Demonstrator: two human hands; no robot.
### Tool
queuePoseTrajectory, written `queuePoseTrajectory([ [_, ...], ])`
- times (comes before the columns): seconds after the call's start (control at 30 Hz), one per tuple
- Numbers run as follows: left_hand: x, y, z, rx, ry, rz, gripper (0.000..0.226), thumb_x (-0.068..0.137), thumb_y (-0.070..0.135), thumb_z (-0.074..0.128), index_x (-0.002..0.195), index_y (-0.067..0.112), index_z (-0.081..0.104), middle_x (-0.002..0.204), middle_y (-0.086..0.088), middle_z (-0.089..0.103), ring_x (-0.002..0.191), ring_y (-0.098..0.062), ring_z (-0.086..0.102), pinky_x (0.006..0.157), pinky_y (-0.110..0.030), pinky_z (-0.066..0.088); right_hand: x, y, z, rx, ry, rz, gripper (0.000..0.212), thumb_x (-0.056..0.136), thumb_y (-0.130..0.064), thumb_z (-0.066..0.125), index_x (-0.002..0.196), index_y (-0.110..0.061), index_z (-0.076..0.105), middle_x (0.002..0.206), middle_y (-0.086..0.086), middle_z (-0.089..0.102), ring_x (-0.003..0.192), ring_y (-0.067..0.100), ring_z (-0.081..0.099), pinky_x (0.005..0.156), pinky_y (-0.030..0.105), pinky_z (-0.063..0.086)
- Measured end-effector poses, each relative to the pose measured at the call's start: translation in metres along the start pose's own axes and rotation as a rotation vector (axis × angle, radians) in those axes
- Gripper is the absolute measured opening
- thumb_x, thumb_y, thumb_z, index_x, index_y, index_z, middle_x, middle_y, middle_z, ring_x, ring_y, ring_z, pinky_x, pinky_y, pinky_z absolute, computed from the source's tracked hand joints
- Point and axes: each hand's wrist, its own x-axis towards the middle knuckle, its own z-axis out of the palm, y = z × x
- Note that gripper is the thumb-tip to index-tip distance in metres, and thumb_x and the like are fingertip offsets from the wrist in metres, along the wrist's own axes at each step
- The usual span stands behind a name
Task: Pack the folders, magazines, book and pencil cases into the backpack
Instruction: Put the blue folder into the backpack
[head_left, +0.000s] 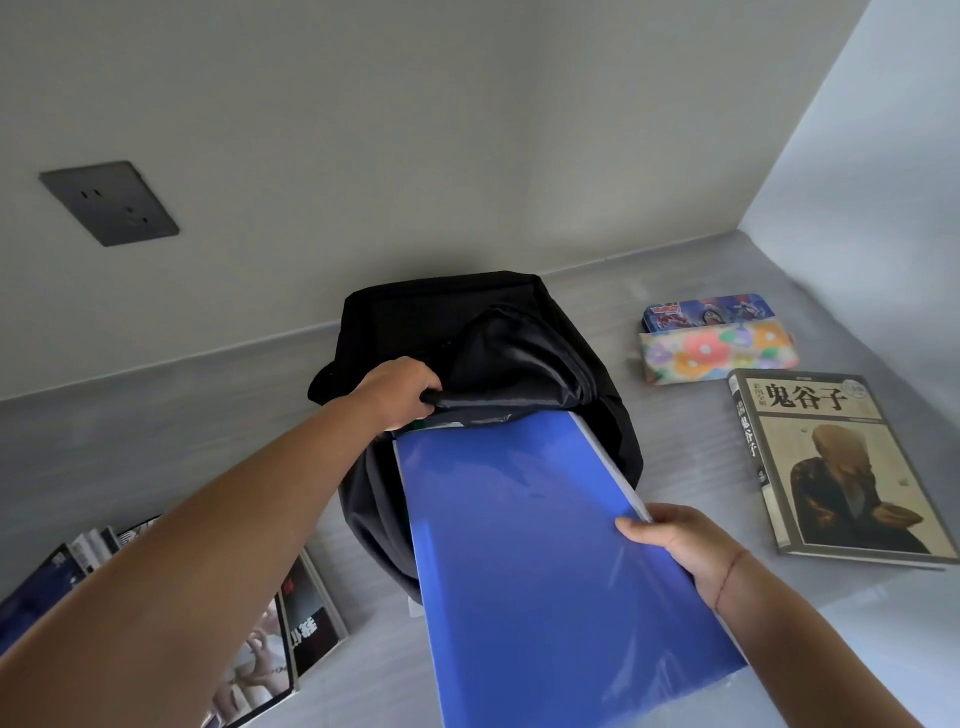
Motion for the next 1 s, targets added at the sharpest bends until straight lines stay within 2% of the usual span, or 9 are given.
queuePoseTrajectory([
  [0.23,-0.001,0.003,-0.004,0.028,0.005,0.043,0.026,0.085,0.016,0.066,0.11,0.018,0.07,0.108,-0.003,0.067,0.099,-0.024,0.063,0.089,-0.039,0.051,0.01,-0.003,0.013,-0.003,0.056,-0.005,0.024,0.074,-0.017,0.076,0.094,-0.003,0.072,0.104,0.02,0.071,0.103,0.035,0.065,0.102,0.049,0.044],
  [0.33,-0.001,0.0,0.002,0.042,0.034,0.05,0.028,0.084,0.009,0.062,0.109,0.02,0.068,0.108,0.0,0.064,0.099,-0.024,0.061,0.087,-0.037,0.051,0.006,-0.011,0.012,0.004,0.039,0.021,0.025,0.078,-0.013,0.073,0.098,0.001,0.07,0.103,0.023,0.07,0.096,0.036,0.067,0.096,0.048,0.049],
  [0.43,-0.004,-0.007,0.01,0.192,0.042,0.068,0.04,0.081,0.004,0.059,0.117,0.021,0.059,0.114,0.001,0.057,0.109,-0.022,0.053,0.093,-0.033,0.042,0.003,-0.014,0.004,0.012,0.01,0.029,0.023,0.081,-0.009,0.069,0.099,0.005,0.069,0.098,0.026,0.071,0.082,0.036,0.069,0.086,0.046,0.054],
  [0.53,-0.008,-0.016,0.013,0.293,0.054,0.007,0.048,0.079,0.012,0.065,0.124,0.022,0.053,0.121,0.001,0.051,0.117,-0.02,0.045,0.096,-0.034,0.036,0.002,-0.012,0.002,-0.02,0.024,0.024,0.023,0.081,-0.01,0.069,0.098,0.005,0.07,0.098,0.025,0.071,0.092,0.04,0.068,0.091,0.049,0.052],
  [0.63,-0.011,-0.025,0.011,0.208,0.031,-0.011,0.051,0.077,0.009,0.068,0.125,0.018,0.054,0.122,-0.002,0.05,0.116,-0.021,0.044,0.094,-0.035,0.044,0.002,-0.009,0.003,-0.033,0.037,0.038,0.024,0.081,-0.01,0.069,0.099,0.006,0.069,0.1,0.026,0.07,0.096,0.043,0.066,0.089,0.048,0.053],
  [0.77,-0.014,-0.027,0.007,0.165,0.015,0.014,0.046,0.077,0.008,0.066,0.122,0.015,0.058,0.118,-0.003,0.054,0.113,-0.021,0.046,0.091,-0.035,0.046,0.004,-0.006,0.006,-0.008,0.019,0.052,0.025,0.081,-0.012,0.07,0.1,0.004,0.069,0.098,0.025,0.071,0.094,0.042,0.067,0.09,0.05,0.053],
  [0.87,-0.015,-0.02,0.009,0.212,0.014,0.034,0.041,0.08,0.012,0.062,0.12,0.014,0.06,0.112,-0.003,0.056,0.109,-0.021,0.049,0.085,-0.032,0.047,0.015,-0.012,0.015,-0.037,-0.001,-0.001,0.026,0.084,-0.014,0.068,0.103,0.003,0.067,0.104,0.02,0.07,0.098,0.036,0.066,0.089,0.041,0.052],
  [0.93,-0.013,-0.016,0.008,0.22,0.019,0.02,0.04,0.082,0.016,0.061,0.122,0.018,0.059,0.115,-0.002,0.057,0.11,-0.021,0.05,0.084,-0.03,0.045,0.023,-0.019,0.021,-0.112,-0.011,-0.039,0.019,0.085,-0.017,0.067,0.099,-0.003,0.066,0.094,0.006,0.068,0.093,0.022,0.062,0.081,0.03,0.047],
  [1.0,-0.01,-0.008,0.006,0.204,0.036,0.006,0.04,0.084,0.025,0.062,0.124,0.021,0.058,0.118,0.0,0.058,0.11,-0.022,0.053,0.086,-0.03,0.044,0.028,-0.027,0.025,-0.179,-0.013,-0.052,0.01,0.085,-0.023,0.067,0.085,-0.013,0.063,0.08,-0.003,0.059,0.082,0.013,0.055,0.074,0.025,0.039],
])
